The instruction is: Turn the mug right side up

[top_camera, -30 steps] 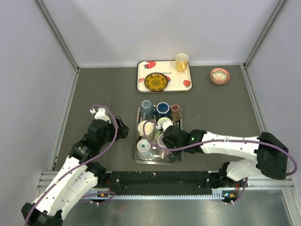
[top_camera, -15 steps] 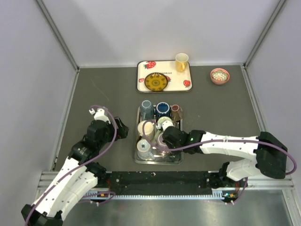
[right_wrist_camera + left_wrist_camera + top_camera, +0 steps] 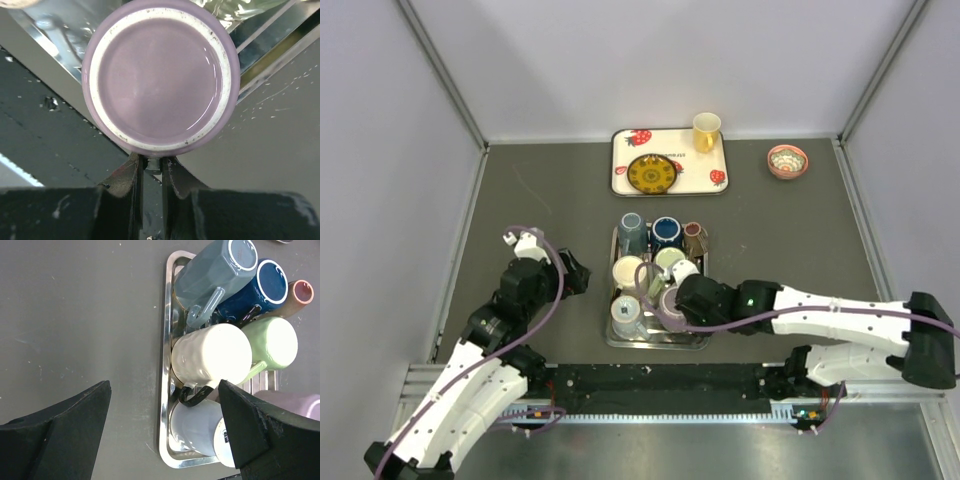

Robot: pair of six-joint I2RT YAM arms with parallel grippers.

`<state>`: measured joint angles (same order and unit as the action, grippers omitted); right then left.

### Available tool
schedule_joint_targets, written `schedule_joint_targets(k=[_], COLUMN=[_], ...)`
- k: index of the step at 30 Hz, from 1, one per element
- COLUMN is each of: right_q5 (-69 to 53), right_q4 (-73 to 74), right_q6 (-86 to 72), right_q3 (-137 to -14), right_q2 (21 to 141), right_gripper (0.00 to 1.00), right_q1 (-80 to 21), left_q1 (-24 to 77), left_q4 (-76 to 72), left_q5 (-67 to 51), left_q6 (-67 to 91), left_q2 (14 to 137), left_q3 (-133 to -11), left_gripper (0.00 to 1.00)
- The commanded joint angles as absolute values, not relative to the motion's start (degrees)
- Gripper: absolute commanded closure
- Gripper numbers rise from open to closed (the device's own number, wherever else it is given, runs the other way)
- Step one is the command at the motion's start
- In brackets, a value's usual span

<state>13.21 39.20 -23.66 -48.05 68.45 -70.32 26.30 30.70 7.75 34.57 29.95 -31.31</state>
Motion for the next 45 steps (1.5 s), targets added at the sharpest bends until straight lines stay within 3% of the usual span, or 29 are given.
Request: schedule_joint_targets(k=[1,8,13,20,26,36,40,45], right_q5=[14.8,15.4,15.3,-6.3,-19.3,-25.4,-26.0,-27.3], right_q4=[38.8,41.1,33.6,8.0,-13.5,-45.0,-52.2,-52.0], right_q6=[-25.2,-26.8,-29.0,-39.1,-47.4,-64.4,-68.6,-67.4], right_q3=[-54.1,-60.2,-62.2,-54.5,-48.4,-33.9,-30.5,-31.5], right_q2=[60.8,52.8,47.8,45.5,47.2,47.1,50.0,53.0], right_gripper=[1.0,1.0,1.0,1.0,1.0,1.0,1.0,1.0], right_q1=[-71.3,-71.3,-68.6,-51.3,-45.4,-39.6,-38.2,-38.2], left_q1=[26.4,26.4,26.3,26.4,26.4,26.3,26.4,26.5], left_q4=[30.4,31.7,29.4,21.9,12.9,-4.4,-19.7,-22.3], left_q5=[10.6,13.4,14.5,11.9,4.1,-9.3,-20.2,-27.6], left_q6=[34.7,35.3,37.3,42.3,46.2,55.2,59.1,59.2], left_q2=[28.8,26.8,23.2,18.9,17.1,17.1,18.3,25.5], left_q3=[-34.5,-38.3,-39.1,-37.8,-35.7,-26.1,-20.8,-23.1], left_gripper=[0.07,0.07,0.05,0.03,0.01,0.01,0.02,0.02])
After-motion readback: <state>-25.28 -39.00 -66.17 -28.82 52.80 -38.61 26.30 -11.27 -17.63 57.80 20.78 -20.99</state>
